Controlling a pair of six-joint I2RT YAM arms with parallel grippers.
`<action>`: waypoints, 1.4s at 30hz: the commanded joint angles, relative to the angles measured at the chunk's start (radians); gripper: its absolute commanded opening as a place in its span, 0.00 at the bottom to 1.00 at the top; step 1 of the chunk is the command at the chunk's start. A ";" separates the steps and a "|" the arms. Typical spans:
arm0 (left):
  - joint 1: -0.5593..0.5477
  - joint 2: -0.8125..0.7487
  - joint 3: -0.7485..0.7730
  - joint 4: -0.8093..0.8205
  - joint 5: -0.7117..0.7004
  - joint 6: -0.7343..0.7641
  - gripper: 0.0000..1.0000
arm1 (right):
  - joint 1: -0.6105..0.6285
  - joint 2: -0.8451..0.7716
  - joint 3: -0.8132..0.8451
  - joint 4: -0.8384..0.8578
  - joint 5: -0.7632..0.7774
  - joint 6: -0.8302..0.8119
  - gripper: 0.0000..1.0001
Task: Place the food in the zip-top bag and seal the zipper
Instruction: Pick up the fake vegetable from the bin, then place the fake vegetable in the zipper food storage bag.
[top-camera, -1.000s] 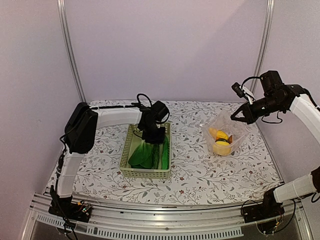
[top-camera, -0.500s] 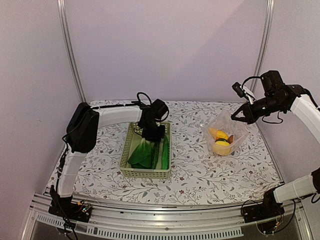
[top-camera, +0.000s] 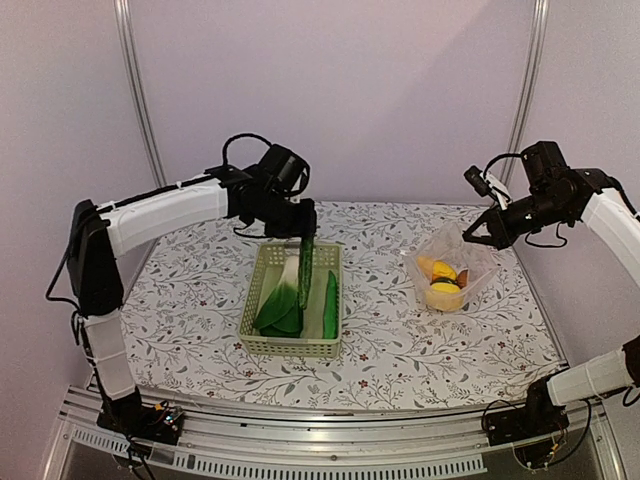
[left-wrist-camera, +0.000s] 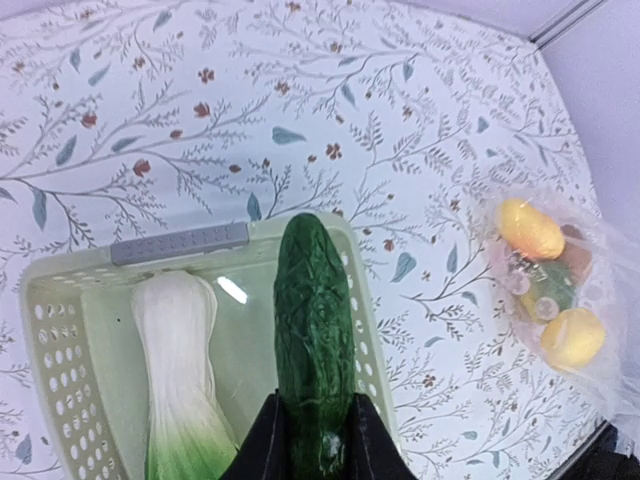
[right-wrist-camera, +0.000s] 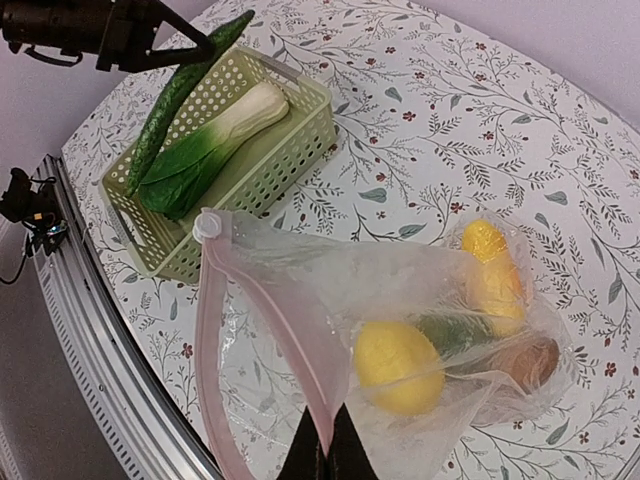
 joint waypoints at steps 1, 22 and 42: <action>-0.021 -0.127 -0.031 0.093 -0.053 0.025 0.06 | 0.014 -0.009 0.035 -0.031 -0.027 -0.014 0.00; -0.370 -0.470 -0.265 0.918 0.027 0.513 0.00 | 0.129 -0.001 0.134 -0.188 -0.221 -0.091 0.00; -0.530 -0.189 -0.133 1.144 0.173 0.800 0.00 | 0.137 0.042 0.126 -0.165 -0.222 -0.076 0.00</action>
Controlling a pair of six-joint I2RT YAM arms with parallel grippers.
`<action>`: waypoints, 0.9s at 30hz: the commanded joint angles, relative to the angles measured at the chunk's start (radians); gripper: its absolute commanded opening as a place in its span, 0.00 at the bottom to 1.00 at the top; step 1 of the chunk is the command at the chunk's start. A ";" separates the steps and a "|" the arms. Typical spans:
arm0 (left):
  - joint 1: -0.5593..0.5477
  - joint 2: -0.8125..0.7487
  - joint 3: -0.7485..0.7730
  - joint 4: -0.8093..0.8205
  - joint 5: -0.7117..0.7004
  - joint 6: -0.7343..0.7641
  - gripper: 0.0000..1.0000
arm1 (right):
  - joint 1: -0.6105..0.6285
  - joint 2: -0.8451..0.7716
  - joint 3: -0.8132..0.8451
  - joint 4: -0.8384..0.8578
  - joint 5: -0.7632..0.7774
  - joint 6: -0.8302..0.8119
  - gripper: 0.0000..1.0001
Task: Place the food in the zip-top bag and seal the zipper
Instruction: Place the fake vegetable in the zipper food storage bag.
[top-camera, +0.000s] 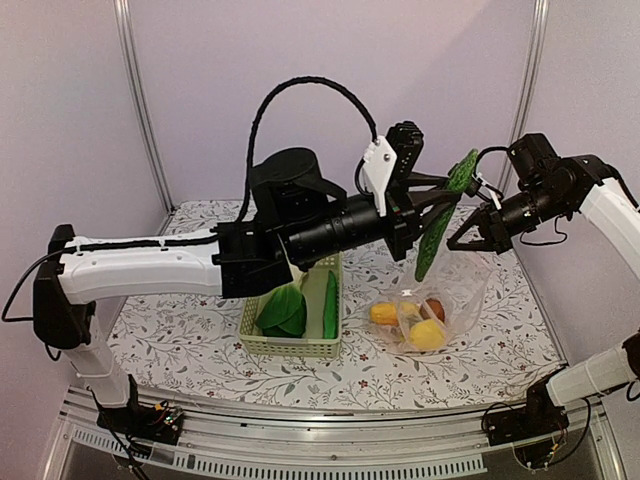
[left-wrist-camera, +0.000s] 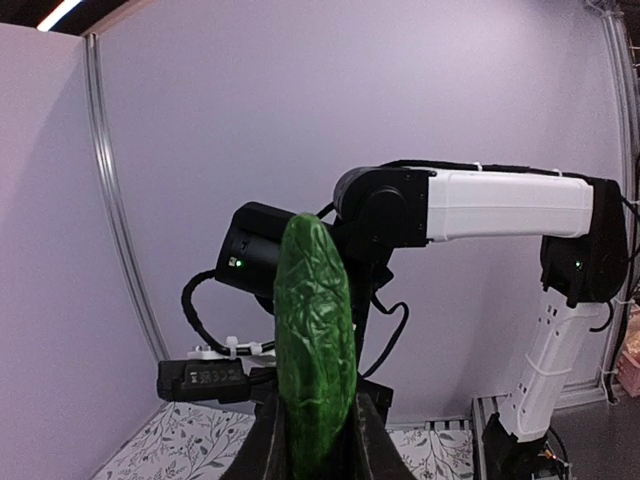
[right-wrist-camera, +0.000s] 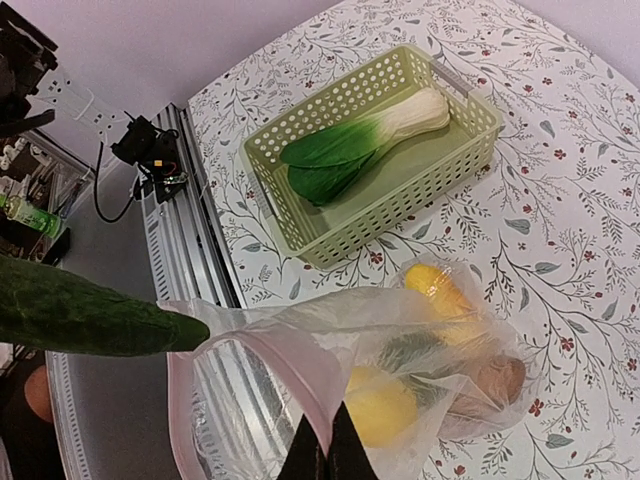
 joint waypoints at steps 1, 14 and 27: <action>-0.029 0.052 0.067 0.056 0.036 0.083 0.00 | 0.008 0.014 0.010 0.012 -0.015 0.004 0.00; -0.121 0.114 0.163 0.076 -0.061 0.328 0.00 | 0.008 0.029 0.016 0.016 -0.013 0.010 0.00; -0.104 0.253 0.086 0.111 -0.047 0.399 0.00 | 0.007 0.027 0.029 0.008 -0.003 0.009 0.00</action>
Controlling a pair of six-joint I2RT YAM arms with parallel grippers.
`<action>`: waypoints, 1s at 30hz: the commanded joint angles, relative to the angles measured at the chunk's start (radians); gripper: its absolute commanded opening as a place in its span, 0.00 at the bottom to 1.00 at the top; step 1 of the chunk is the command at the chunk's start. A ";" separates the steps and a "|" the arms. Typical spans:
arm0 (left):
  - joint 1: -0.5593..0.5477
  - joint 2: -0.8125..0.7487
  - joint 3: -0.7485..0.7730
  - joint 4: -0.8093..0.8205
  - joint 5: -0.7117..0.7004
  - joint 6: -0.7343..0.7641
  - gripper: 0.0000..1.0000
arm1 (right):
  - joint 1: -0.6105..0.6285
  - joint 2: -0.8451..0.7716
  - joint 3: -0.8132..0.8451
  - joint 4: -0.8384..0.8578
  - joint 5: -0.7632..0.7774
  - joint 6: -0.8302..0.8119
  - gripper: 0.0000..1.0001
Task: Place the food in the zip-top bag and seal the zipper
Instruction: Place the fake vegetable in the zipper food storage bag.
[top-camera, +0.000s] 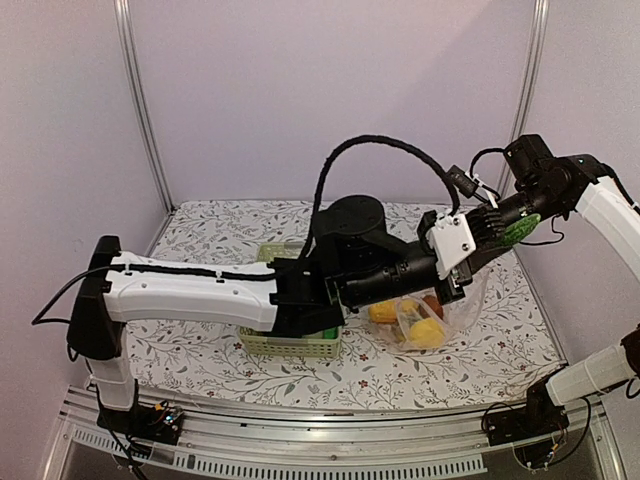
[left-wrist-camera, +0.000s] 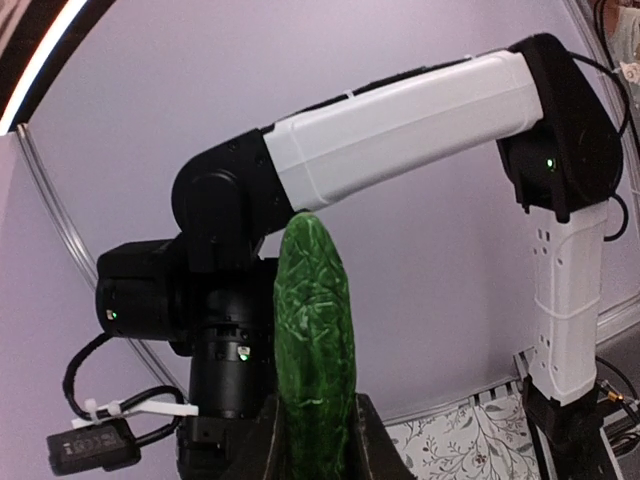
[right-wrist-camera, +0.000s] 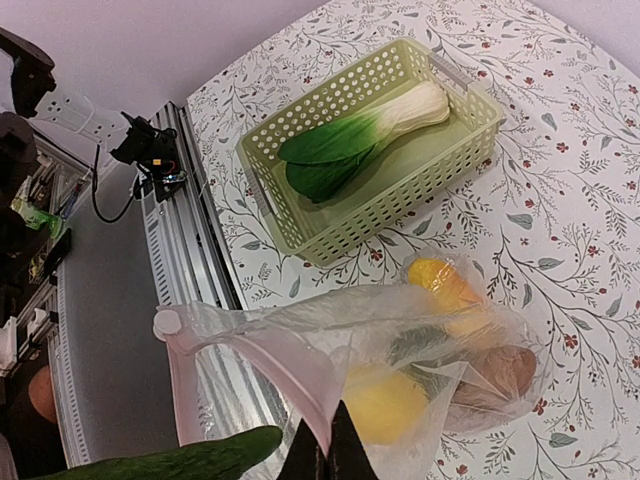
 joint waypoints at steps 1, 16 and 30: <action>0.014 0.066 -0.060 0.051 -0.008 0.051 0.00 | 0.006 0.004 0.030 0.008 -0.003 0.005 0.00; 0.050 0.175 -0.136 0.099 -0.208 0.163 0.55 | 0.007 -0.002 0.029 0.005 0.005 0.006 0.00; -0.092 -0.045 -0.022 -0.154 -0.141 -0.019 0.68 | 0.007 -0.002 0.026 0.020 0.018 0.013 0.00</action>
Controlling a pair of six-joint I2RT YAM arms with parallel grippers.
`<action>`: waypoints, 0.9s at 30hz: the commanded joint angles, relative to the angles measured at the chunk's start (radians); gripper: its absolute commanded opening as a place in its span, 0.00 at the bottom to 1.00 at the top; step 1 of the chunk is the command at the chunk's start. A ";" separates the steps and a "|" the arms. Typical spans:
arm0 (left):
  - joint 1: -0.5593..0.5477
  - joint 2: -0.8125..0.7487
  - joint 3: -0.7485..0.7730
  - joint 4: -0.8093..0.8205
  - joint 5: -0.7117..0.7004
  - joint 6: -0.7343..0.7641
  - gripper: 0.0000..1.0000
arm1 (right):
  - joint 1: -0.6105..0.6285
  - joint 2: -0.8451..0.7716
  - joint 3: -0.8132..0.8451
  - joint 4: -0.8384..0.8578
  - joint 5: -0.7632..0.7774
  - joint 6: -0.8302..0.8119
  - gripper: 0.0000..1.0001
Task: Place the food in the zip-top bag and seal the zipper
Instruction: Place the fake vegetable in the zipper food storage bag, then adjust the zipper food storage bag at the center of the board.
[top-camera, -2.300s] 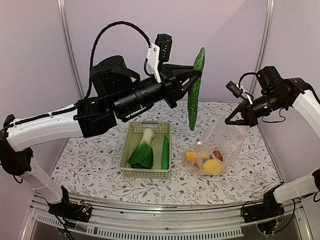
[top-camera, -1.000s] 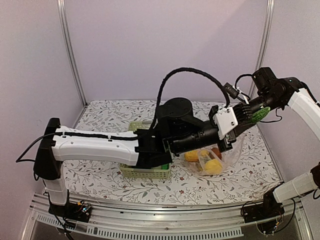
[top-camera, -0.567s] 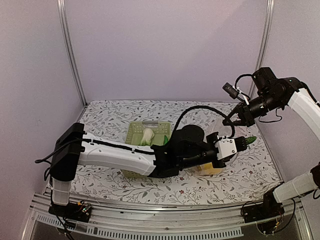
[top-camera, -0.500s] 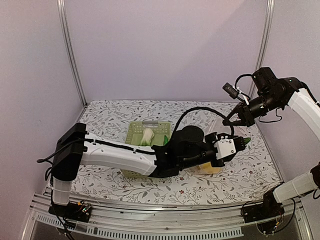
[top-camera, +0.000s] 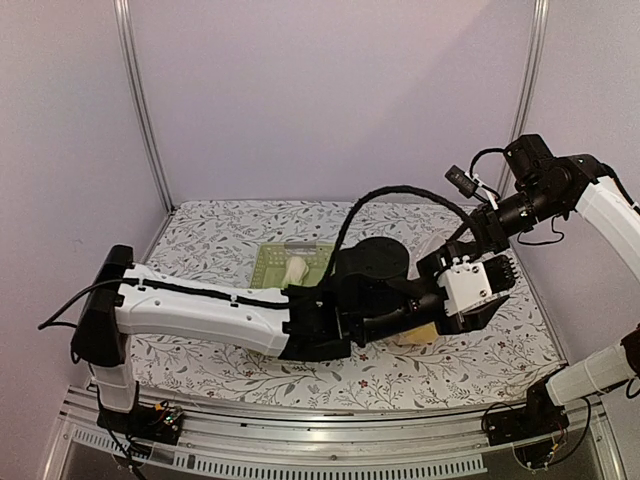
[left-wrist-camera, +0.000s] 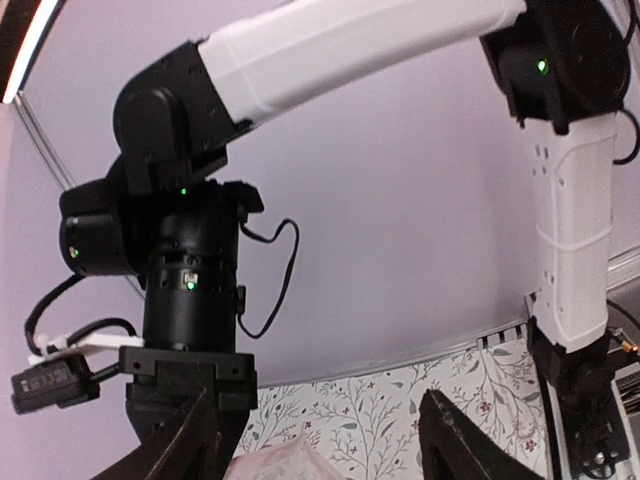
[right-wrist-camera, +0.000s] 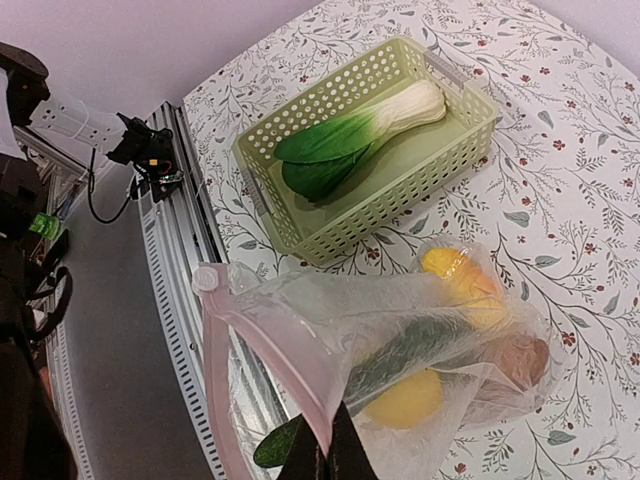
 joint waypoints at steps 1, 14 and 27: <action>-0.038 -0.126 0.052 -0.185 0.075 -0.146 0.68 | 0.007 -0.004 0.024 0.020 0.010 0.010 0.00; -0.019 -0.041 0.315 -0.994 0.089 -0.302 0.55 | 0.006 -0.018 0.005 0.032 0.018 0.012 0.00; 0.013 0.171 0.465 -1.110 -0.178 -0.249 0.49 | 0.006 -0.026 -0.026 0.037 0.024 0.011 0.00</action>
